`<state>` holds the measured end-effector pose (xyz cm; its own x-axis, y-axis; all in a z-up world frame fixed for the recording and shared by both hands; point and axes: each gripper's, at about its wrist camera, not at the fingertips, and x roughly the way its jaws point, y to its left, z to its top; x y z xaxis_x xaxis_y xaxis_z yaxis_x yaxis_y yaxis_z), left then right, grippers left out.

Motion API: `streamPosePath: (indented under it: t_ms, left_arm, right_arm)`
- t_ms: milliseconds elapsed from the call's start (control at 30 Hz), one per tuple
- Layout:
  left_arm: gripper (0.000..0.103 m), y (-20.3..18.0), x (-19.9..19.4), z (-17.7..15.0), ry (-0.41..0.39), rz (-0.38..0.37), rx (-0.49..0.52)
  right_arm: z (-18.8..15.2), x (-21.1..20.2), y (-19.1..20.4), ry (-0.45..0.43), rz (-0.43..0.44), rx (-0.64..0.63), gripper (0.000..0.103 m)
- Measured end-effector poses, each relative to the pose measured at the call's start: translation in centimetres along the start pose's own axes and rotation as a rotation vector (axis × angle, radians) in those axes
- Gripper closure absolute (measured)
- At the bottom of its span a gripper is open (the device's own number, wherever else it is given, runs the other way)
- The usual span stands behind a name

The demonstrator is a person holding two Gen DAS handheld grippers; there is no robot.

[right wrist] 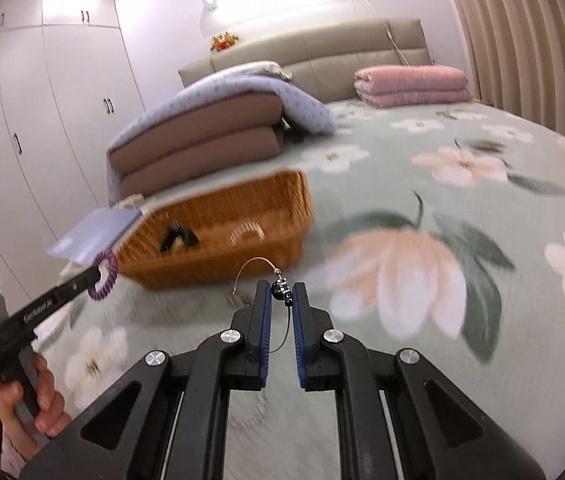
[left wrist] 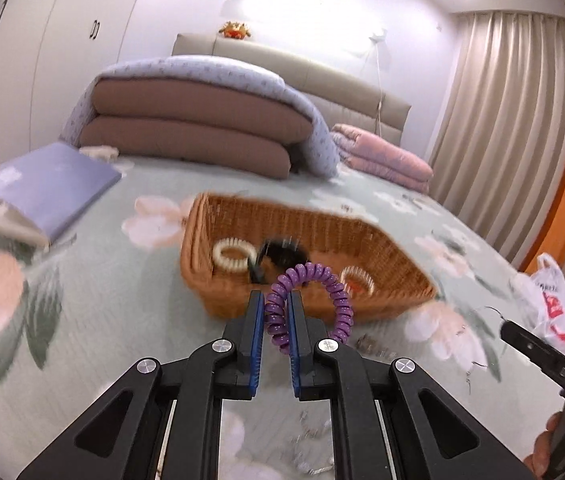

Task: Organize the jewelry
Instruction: 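Carry the hair tie and bangle into the wicker basket and open both grippers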

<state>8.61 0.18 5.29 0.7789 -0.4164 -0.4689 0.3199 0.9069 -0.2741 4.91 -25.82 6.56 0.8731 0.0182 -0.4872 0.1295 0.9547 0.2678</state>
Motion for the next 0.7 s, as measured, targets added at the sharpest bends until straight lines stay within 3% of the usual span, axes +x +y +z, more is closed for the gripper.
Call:
streamPosePath:
  t_ms: [167,367,533,700]
  left_arm:
    - [0.092,-0.3,1.5,5.2,-0.006,0.027,0.001]
    - [0.092,0.6,7.6,6.1,0.014,0.049,-0.026]
    - [0.092,2.1,11.4,4.5,0.064,0.102,-0.018]
    - [0.092,3.2,12.0,4.3,0.073,0.092,-0.053]
  right_arm:
    - [4.7,3.4,2.1,-0.039,0.025,-0.013,0.091]
    - [8.7,10.6,2.8,-0.047,0.051,0.038,0.091]
    - [7.3,14.8,2.9,-0.003,0.034,0.009,0.091]
    - [5.9,17.3,3.0,0.094,0.044,0.015,0.091]
